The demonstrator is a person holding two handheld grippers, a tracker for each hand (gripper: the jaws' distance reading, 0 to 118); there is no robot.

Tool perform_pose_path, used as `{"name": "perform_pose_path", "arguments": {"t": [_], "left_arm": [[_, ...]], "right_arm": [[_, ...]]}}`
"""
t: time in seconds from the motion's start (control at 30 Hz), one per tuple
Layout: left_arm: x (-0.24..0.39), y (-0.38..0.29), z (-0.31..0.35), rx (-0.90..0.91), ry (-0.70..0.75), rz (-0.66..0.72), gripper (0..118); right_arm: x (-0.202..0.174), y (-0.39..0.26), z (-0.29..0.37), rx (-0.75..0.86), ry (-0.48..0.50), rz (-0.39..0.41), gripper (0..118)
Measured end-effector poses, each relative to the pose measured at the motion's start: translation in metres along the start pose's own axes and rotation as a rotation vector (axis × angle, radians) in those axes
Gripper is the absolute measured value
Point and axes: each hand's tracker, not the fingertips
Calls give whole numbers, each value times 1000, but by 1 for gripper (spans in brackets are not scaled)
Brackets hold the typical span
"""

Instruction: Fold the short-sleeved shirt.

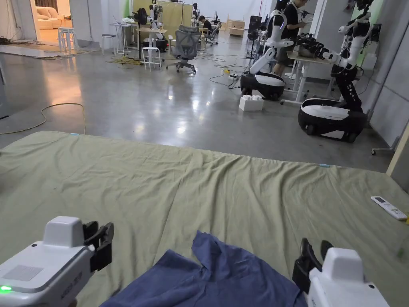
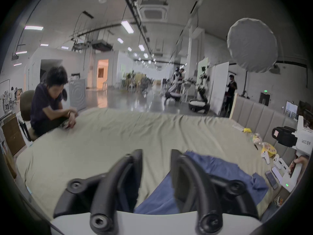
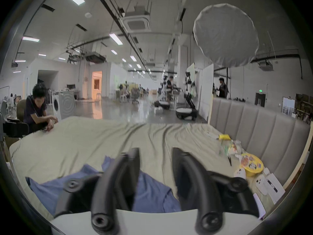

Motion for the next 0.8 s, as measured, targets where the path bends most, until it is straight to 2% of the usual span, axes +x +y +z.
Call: {"name": "perform_pose_path", "arguments": {"t": [0.07,0.1,0.2,0.53,0.63,0.8], "left_arm": [[15,7,4,40,-1,-53,13],[23,8,4,55,-6,-67,6],[38,7,3,61,-2,-91,3],[25,3,-6,35,74,-79,1],[3,-2,-9,-61,61,-57,1],[-53,-30,-10,-227,137,-3,1]], "right_arm": [[-11,10,1,56,12,40,17],[-14,10,1,30,29,7,8],[-24,14,0,49,12,2,1],[-19,5,-5,22,-20,-35,0],[-18,2,-4,3,-13,-41,0],[-22,-8,-7,-27,5,-10,0]]}}
